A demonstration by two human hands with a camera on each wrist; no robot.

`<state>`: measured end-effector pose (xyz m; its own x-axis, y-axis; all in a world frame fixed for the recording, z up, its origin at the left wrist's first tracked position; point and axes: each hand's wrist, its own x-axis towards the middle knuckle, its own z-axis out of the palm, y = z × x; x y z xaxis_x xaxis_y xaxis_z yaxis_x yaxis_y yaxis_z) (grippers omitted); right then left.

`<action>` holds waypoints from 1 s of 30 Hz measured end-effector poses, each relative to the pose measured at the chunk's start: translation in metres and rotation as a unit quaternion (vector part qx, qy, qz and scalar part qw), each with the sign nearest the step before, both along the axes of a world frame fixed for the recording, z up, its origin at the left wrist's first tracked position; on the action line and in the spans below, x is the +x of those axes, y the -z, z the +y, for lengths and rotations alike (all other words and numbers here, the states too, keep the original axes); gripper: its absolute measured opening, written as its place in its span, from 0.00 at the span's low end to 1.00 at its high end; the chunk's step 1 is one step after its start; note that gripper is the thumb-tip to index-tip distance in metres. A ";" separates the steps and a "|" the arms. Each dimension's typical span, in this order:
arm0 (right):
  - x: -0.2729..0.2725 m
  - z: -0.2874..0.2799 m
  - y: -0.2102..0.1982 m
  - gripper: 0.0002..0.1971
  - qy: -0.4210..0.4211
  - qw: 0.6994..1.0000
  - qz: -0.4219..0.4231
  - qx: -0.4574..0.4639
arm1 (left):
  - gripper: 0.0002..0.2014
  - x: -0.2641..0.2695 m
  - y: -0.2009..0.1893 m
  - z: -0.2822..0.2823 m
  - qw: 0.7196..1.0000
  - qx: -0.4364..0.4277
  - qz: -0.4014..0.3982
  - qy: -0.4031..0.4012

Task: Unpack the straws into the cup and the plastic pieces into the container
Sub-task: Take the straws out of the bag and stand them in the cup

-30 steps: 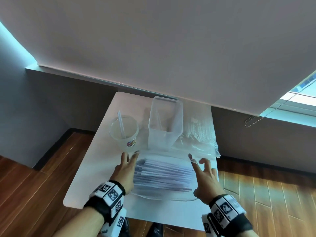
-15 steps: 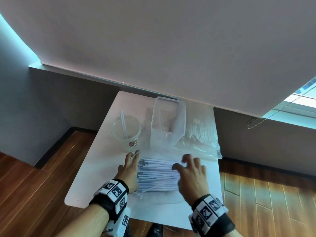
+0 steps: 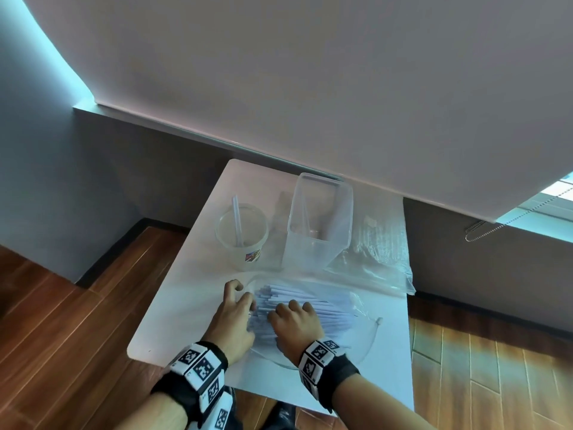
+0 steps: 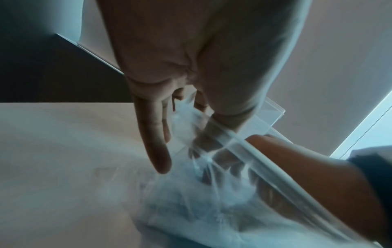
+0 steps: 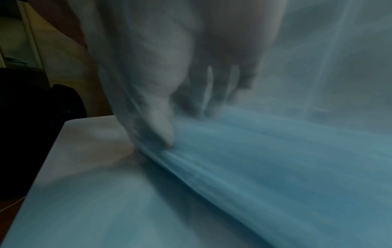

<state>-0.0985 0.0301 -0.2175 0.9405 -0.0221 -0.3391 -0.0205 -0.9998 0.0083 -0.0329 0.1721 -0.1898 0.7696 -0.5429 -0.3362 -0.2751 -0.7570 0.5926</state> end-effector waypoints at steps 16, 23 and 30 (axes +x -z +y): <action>0.016 -0.007 -0.006 0.14 0.051 0.996 -0.034 0.066 | 0.48 0.014 -0.005 0.008 0.998 -0.038 -0.001 -0.055; 0.022 -0.011 -0.005 0.10 -0.012 0.997 0.011 0.073 | 0.49 0.019 0.000 0.013 0.998 -0.035 0.001 -0.056; 0.026 -0.003 0.002 0.10 -0.016 0.998 0.054 0.038 | 0.52 0.016 0.001 0.012 0.998 -0.032 0.023 -0.045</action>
<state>-0.0724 0.0273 -0.2195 0.8982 0.0362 -0.4381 0.0079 -0.9978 -0.0662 -0.0165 0.1839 -0.1913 0.8008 -0.4939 -0.3387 -0.1794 -0.7374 0.6512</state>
